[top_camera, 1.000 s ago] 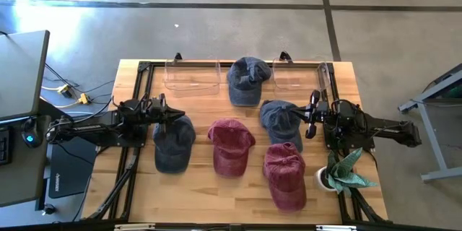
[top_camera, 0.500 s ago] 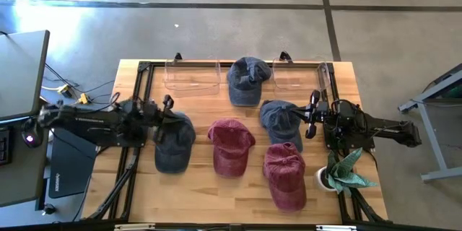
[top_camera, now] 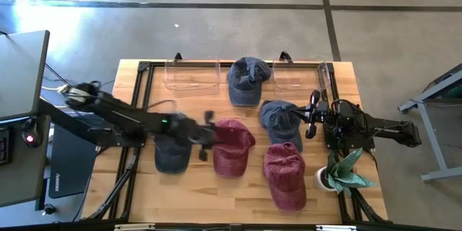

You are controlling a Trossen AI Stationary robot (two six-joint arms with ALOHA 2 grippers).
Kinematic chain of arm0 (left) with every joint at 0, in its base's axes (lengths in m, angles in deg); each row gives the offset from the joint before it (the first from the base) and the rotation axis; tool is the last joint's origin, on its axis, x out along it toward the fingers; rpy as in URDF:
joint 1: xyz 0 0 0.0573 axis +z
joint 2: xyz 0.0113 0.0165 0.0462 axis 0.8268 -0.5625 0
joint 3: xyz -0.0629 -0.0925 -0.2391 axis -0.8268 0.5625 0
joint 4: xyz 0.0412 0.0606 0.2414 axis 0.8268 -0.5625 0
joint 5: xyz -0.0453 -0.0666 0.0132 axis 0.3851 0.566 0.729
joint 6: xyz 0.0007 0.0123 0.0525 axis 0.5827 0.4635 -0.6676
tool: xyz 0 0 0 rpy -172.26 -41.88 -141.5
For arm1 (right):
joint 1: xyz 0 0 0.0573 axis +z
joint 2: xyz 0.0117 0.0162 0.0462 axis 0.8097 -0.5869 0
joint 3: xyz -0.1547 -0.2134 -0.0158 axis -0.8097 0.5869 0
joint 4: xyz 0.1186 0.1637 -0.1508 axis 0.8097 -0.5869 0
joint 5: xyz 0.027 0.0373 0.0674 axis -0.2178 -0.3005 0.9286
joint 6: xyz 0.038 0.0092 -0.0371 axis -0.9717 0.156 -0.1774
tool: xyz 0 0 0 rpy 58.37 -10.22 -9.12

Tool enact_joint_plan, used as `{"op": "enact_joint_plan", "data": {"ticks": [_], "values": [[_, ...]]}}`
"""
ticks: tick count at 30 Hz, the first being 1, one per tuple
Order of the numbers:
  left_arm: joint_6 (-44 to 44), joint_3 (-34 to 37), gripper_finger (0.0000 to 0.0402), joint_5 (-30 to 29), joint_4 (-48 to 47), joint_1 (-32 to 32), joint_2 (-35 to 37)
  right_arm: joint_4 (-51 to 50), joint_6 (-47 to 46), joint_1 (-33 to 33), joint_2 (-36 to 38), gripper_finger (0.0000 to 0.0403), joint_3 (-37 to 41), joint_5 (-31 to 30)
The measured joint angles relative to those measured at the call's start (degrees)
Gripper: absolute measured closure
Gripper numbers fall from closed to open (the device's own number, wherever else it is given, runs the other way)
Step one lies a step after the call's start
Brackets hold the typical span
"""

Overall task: Pick & Place hat
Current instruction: Put the left red cap into the left transparent bin

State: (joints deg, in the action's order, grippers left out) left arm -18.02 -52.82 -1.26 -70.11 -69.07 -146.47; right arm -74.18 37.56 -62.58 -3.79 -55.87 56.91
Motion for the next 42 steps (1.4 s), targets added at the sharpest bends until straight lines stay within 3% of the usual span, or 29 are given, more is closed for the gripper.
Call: {"op": "enact_joint_plan", "data": {"ticks": [3, 8, 18, 24, 31, 34, 37, 42], "values": [[-1.8, -12.2, 0.0209, -2.3, -16.9, 0.2, -9.2, 0.0, 0.0, 0.0, 0.0, 0.0402, 0.0, 0.0], [-2.3, -26.4, 0.0159, -15.3, -35.1, 0.2, -20.8, 0.0, 0.0, 0.0, 0.0, 0.0402, 0.0, 0.0], [5.0, -28.0, 0.0152, -16.7, -35.7, 5.0, -26.6, 0.1, 0.0, 0.0, 0.0, 0.0402, 0.0, 0.0], [6.6, -28.1, 0.0217, -8.1, -35.1, 8.8, -26.5, 0.3, 0.0, 0.0, 0.0, 0.0402, 0.0, 0.0], [3.2, -29.6, 0.0377, -3.2, -35.2, 10.4, -26.5, 0.4, 0.0, 0.0, 0.0, 0.0402, 0.0, 0.0], [0.8, -33.8, 0.0381, -7.1, -39.9, 10.1, -25.2, 0.4, 0.0, 0.0, 0.0, 0.0402, 0.0, 0.0], [-1.9, -40.6, 0.0372, -15.6, -46.0, 9.0, -22.7, 0.4, 0.0, 0.0, 0.0, 0.0402, 0.0, 0.0], [-2.7, -51.5, 0.0393, -28.3, -57.9, 5.4, -21.6, 0.5, 0.0, 0.0, 0.0, 0.0402, 0.0, 0.0]]}}
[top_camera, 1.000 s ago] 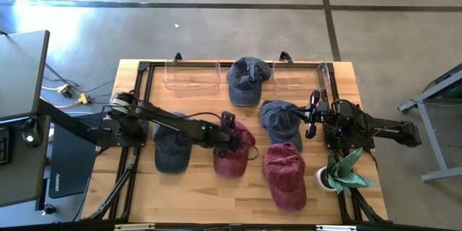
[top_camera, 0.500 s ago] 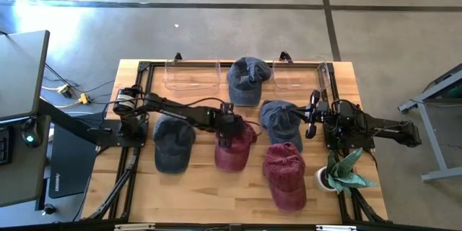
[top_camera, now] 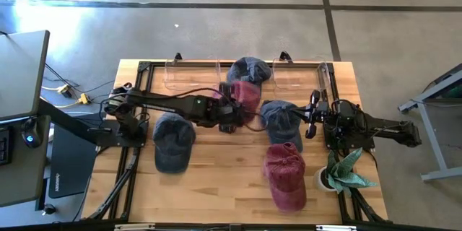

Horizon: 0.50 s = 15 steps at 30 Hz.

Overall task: Pick & Place hat
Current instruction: Put the left red cap into the left transparent bin

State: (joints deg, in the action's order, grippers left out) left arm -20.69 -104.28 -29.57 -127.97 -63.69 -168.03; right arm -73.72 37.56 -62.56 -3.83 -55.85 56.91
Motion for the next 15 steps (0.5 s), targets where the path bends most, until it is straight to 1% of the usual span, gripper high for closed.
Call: {"op": "enact_joint_plan", "data": {"ticks": [1, 2, 4, 6, 10, 12, 14, 15], "values": [[0.4, -0.8, 0.0395, 0.1, -1.1, -1.2, 0.2, 0.0, 0.0, 0.0, 0.0, 0.0402, 0.0, 0.0], [1.1, -0.8, 0.0395, 1.6, -1.4, -2.4, 0.3, 0.0, 0.0, 0.0, 0.0, 0.0402, 0.0, 0.0], [4.0, 0.5, 0.0391, 8.4, -0.9, -4.7, 0.2, 0.0, 0.0, 0.0, 0.0, 0.0402, 0.0, 0.0], [7.1, 4.4, 0.0388, 15.3, 1.4, -6.8, 0.1, 0.0, 0.0, 0.0, 0.0, 0.0402, 0.0, 0.0], [10.3, 16.5, 0.0388, 25.7, 19.6, -11.1, -2.1, 0.0, 0.0, 0.0, 0.0, 0.0402, 0.0, 0.0], [11.6, 22.0, 0.0387, 29.0, 27.1, -13.3, -2.9, 0.0, 0.0, 0.0, 0.0, 0.0402, 0.0, 0.0], [13.2, 25.2, 0.0387, 31.6, 35.9, -14.9, -4.0, 0.0, 0.0, 0.0, 0.0, 0.0402, 0.0, 0.0], [14.5, 26.4, 0.0386, 32.2, 37.5, -15.6, -4.3, 0.0, 0.0, 0.0, 0.0, 0.0402, 0.0, 0.0]]}}
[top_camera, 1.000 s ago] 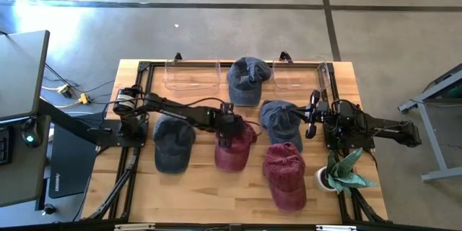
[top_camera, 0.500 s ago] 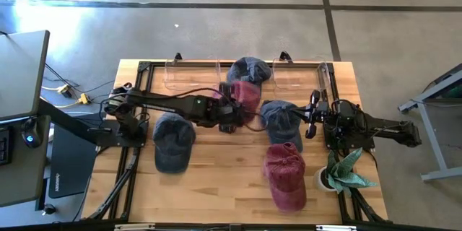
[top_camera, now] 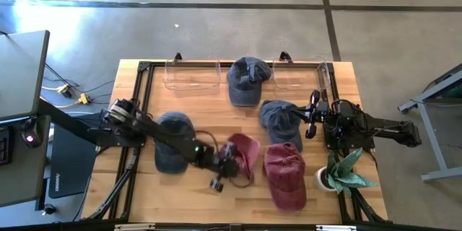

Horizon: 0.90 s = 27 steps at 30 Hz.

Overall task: Pick & Place hat
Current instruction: Put the left red cap into the left transparent bin

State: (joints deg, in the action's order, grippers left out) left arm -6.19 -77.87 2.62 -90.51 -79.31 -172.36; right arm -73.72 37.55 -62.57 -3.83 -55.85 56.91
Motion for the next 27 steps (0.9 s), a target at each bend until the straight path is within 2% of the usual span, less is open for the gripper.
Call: {"op": "enact_joint_plan", "data": {"ticks": [3, 6, 9, 11, 14, 16, 19, 24, 27], "values": [[3.8, 0.8, 0.0368, 1.5, 0.6, -1.3, -0.4, 0.1, 0.0, 0.0, 0.0, 0.0402, 0.0, 0.0], [6.1, -0.1, 0.0322, 4.7, 1.3, -1.4, -0.2, 0.3, 0.0, 0.0, 0.0, 0.0402, 0.0, 0.0], [8.1, -2.5, 0.0269, 8.9, -3.9, -1.4, 0.5, 0.3, 0.0, 0.0, 0.0, 0.0402, 0.0, 0.0], [8.6, -5.7, 0.0242, 8.8, -9.3, -2.1, 1.3, 0.3, 0.0, 0.0, 0.0, 0.0402, 0.0, 0.0], [8.5, -8.3, 0.0221, 0.0, -16.6, -4.3, 1.5, 0.3, 0.0, 0.0, 0.0, 0.0402, 0.0, 0.0], [8.5, -8.2, 0.0220, -5.9, -17.9, -5.5, 1.1, 0.3, 0.0, 0.0, 0.0, 0.0402, 0.0, 0.0], [11.3, -6.2, 0.0226, -8.7, -14.6, -5.8, 1.3, 0.3, 0.0, 0.0, 0.0, 0.0402, 0.0, 0.0], [21.8, -1.9, 0.0247, -11.9, -15.1, -4.1, 1.1, 0.3, 0.0, 0.0, 0.0, 0.0402, 0.0, 0.0], [32.4, -1.2, 0.0260, -19.6, -24.1, -2.5, 1.1, 0.3, 0.0, 0.0, 0.0, 0.0402, 0.0, 0.0]]}}
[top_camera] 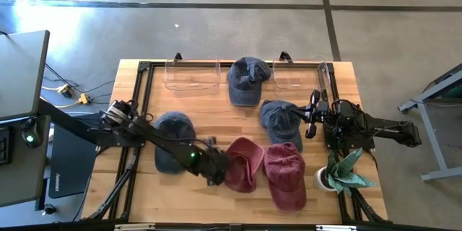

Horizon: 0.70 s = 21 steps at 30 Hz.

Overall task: Pick & Place hat
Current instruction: Put the left red cap into the left transparent bin

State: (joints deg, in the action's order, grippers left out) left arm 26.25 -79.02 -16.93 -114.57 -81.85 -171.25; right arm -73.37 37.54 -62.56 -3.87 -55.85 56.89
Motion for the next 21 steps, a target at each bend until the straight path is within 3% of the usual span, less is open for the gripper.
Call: {"op": "enact_joint_plan", "data": {"ticks": [3, 9, 12, 17, 21], "values": [[7.8, 0.0, 0.0271, -7.8, -7.6, 0.9, 0.0, 0.0, 0.0, 0.0, 0.0, 0.0402, 0.0, 0.0], [17.8, -3.1, 0.0287, -11.6, -22.8, -1.6, 0.0, 0.0, 0.0, 0.0, 0.0, 0.0402, 0.0, 0.0], [19.6, -4.2, 0.0291, -15.1, -25.9, -4.3, 0.1, 0.0, 0.0, 0.0, 0.0, 0.0402, 0.0, 0.0], [19.0, -2.5, 0.0294, -15.9, -21.2, -6.9, 0.1, 0.0, 0.0, 0.0, 0.0, 0.0402, 0.0, 0.0], [11.4, 2.4, 0.0314, -13.5, -2.5, -5.3, -0.3, 0.0, 0.0, 0.0, 0.0, 0.0402, 0.0, 0.0]]}}
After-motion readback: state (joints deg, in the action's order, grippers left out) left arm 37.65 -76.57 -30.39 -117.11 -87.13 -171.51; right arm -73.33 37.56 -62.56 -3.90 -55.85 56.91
